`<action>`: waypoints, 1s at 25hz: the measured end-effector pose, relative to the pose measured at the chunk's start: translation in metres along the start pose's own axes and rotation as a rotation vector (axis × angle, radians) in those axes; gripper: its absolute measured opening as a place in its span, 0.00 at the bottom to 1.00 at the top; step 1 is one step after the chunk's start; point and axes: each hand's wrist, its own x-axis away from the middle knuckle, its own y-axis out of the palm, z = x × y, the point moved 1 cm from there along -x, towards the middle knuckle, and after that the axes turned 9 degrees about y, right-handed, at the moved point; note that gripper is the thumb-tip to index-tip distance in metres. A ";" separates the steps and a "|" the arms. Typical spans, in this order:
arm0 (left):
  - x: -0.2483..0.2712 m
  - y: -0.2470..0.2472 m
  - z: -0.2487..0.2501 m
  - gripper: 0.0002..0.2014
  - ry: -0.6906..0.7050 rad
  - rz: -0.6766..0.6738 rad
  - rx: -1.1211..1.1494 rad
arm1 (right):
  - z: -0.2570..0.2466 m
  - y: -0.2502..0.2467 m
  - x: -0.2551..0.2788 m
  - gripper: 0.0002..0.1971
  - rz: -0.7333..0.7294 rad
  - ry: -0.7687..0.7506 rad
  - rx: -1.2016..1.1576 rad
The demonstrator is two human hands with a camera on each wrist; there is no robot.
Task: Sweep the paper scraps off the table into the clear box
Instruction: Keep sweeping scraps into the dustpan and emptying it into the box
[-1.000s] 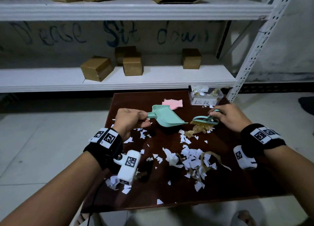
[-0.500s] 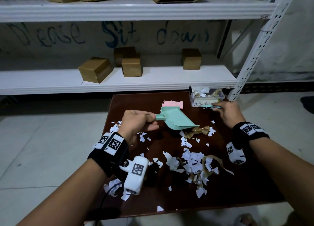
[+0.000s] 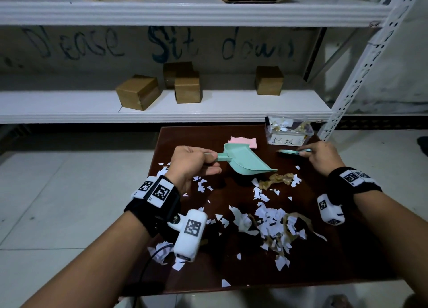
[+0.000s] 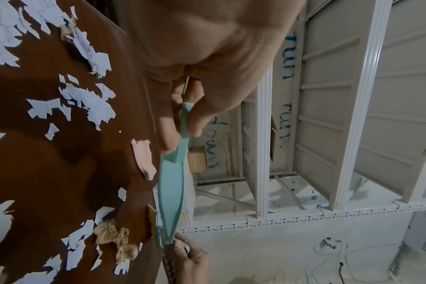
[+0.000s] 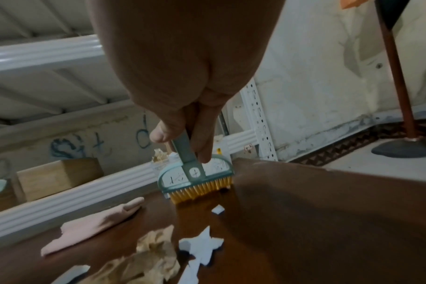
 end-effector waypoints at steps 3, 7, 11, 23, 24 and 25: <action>0.001 0.003 0.002 0.05 0.000 -0.003 0.013 | -0.002 -0.018 0.008 0.07 -0.019 -0.015 0.037; 0.003 0.006 0.002 0.05 -0.004 -0.014 0.004 | -0.004 -0.041 0.016 0.09 0.067 -0.020 -0.016; -0.004 0.002 0.003 0.04 -0.005 -0.002 -0.060 | 0.000 -0.036 0.011 0.12 0.120 0.040 0.020; -0.029 -0.025 -0.015 0.02 -0.026 -0.028 -0.515 | -0.045 -0.013 0.046 0.24 0.021 -0.096 0.226; -0.028 -0.024 -0.016 0.02 -0.022 -0.038 -0.533 | -0.050 -0.012 0.049 0.24 0.019 -0.101 0.205; -0.026 -0.022 -0.018 0.03 -0.031 -0.059 -0.541 | -0.055 -0.011 0.052 0.24 0.015 -0.102 0.185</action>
